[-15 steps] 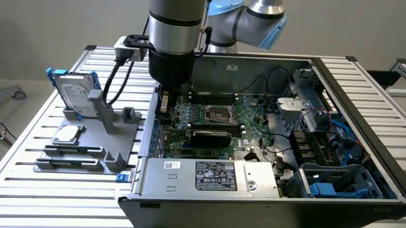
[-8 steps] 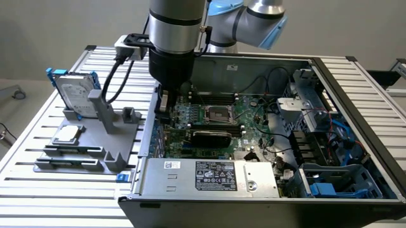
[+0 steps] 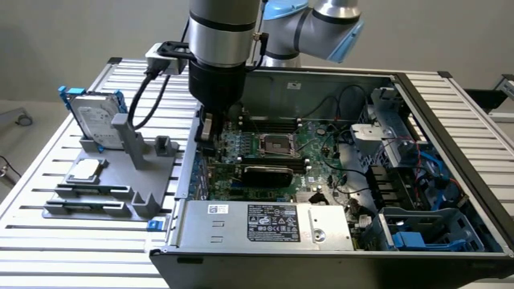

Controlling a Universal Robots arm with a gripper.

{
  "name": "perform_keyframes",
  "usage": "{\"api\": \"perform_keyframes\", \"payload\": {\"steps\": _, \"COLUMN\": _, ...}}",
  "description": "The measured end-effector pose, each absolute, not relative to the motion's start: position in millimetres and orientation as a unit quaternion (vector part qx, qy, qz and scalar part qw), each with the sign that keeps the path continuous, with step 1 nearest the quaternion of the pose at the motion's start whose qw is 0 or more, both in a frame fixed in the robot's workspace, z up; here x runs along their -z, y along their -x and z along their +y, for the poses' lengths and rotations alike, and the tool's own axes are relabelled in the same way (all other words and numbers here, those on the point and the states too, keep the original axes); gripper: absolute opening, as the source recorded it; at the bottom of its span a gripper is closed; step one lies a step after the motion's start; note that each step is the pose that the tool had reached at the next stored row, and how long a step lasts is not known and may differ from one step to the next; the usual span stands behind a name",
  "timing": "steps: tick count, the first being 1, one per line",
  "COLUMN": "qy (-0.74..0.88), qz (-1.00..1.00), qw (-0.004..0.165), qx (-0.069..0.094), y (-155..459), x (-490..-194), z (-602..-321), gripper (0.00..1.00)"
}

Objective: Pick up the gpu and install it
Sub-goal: 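Press down on the gpu until it lock into place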

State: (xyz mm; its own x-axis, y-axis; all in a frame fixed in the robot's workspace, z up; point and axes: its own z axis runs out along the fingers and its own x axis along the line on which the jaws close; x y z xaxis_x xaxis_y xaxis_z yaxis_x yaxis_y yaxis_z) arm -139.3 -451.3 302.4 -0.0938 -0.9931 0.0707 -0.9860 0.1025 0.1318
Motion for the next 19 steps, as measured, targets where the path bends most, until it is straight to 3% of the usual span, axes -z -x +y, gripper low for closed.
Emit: {"api": "perform_keyframes", "payload": {"steps": 19, "qy": -0.649, "qz": -0.757, "qw": 0.072, "qx": 0.024, "y": 139.8, "x": -302.3, "z": -447.3, "gripper": 0.11}}
